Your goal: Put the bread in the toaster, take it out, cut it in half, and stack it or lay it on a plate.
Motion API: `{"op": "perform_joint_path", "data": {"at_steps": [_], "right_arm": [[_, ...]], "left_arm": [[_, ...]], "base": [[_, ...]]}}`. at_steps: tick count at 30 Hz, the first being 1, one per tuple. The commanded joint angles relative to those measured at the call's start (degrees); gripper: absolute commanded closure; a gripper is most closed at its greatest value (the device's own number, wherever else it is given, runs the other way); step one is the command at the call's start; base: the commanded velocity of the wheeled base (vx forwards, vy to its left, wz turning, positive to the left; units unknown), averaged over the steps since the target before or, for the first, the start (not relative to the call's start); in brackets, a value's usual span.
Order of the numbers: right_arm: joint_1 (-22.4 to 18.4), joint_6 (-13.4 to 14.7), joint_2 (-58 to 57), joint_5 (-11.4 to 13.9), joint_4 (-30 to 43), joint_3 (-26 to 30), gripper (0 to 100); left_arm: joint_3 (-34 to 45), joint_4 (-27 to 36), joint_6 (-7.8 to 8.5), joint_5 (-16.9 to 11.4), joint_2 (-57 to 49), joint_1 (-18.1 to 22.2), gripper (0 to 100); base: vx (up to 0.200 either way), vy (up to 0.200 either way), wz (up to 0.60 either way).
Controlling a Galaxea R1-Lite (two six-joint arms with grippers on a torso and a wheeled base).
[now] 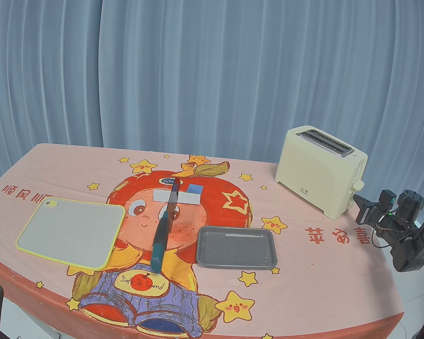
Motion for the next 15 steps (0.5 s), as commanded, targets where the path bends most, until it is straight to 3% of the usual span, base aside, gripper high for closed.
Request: {"op": "perform_joint_path", "data": {"at_steps": [1,15], "right_arm": [[0.00,0.00,0.24,-0.62,-0.04,-0.61,100],[0.18,-0.62,1.55,-1.50,-0.04,-0.08,100]], "left_arm": [[1.01,-0.02,-0.04,0.02,0.07,0.04,100],[1.01,-0.02,0.05,0.02,0.07,0.04,100]], "base": [[0.000,0.000,0.00],[0.000,0.000,0.00]]}}
